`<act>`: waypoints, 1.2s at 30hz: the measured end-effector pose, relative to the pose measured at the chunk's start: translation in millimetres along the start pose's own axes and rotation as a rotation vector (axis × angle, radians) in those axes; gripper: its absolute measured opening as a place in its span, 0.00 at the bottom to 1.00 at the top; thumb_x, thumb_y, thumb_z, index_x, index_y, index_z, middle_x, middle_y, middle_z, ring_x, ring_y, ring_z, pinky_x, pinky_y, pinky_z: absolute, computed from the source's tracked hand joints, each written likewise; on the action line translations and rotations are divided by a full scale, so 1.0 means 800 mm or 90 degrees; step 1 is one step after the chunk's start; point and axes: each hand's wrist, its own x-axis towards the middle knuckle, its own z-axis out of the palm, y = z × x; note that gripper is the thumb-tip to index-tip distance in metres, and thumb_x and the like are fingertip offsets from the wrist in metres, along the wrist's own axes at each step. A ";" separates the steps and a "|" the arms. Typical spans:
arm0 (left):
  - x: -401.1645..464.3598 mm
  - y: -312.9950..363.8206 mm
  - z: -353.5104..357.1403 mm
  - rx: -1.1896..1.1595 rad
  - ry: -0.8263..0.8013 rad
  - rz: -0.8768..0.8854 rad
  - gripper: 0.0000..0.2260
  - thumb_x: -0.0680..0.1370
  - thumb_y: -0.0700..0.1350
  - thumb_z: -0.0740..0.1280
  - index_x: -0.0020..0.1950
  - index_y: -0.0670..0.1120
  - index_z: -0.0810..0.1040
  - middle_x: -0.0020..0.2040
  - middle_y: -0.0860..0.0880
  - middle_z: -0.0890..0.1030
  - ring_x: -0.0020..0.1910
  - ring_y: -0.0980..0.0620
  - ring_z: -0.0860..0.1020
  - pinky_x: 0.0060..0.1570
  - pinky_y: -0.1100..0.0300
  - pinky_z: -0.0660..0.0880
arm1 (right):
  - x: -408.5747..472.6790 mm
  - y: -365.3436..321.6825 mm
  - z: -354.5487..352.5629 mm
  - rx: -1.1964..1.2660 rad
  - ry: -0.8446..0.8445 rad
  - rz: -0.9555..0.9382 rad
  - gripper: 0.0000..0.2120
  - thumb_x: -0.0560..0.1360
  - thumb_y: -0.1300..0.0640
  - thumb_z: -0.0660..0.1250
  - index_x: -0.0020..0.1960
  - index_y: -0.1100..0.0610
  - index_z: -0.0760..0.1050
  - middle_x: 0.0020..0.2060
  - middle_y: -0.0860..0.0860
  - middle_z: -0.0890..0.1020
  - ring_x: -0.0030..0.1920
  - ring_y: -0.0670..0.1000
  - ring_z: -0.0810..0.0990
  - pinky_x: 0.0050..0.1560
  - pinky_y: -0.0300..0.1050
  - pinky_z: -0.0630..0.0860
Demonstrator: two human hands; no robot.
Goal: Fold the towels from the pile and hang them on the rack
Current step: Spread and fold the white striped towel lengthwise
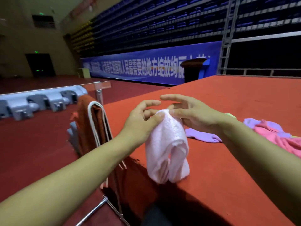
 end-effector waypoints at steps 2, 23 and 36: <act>-0.014 0.016 -0.023 0.034 0.027 -0.005 0.11 0.78 0.37 0.69 0.57 0.48 0.75 0.39 0.54 0.82 0.38 0.58 0.78 0.42 0.66 0.75 | 0.019 -0.008 0.016 0.011 -0.041 -0.011 0.22 0.75 0.63 0.68 0.68 0.52 0.73 0.45 0.56 0.79 0.47 0.57 0.74 0.50 0.54 0.68; -0.009 0.101 -0.192 0.351 0.137 -0.102 0.11 0.76 0.43 0.71 0.57 0.49 0.76 0.29 0.57 0.78 0.27 0.61 0.71 0.29 0.70 0.68 | 0.191 -0.068 0.114 -0.103 -0.231 -0.038 0.21 0.77 0.66 0.67 0.69 0.55 0.72 0.47 0.54 0.84 0.48 0.50 0.82 0.50 0.45 0.79; 0.058 0.063 -0.279 0.744 0.215 -0.143 0.13 0.75 0.49 0.71 0.58 0.54 0.76 0.44 0.54 0.83 0.46 0.53 0.80 0.43 0.60 0.72 | 0.328 -0.004 0.170 -0.193 -0.127 -0.057 0.24 0.76 0.59 0.71 0.70 0.56 0.71 0.54 0.50 0.81 0.51 0.47 0.80 0.54 0.42 0.77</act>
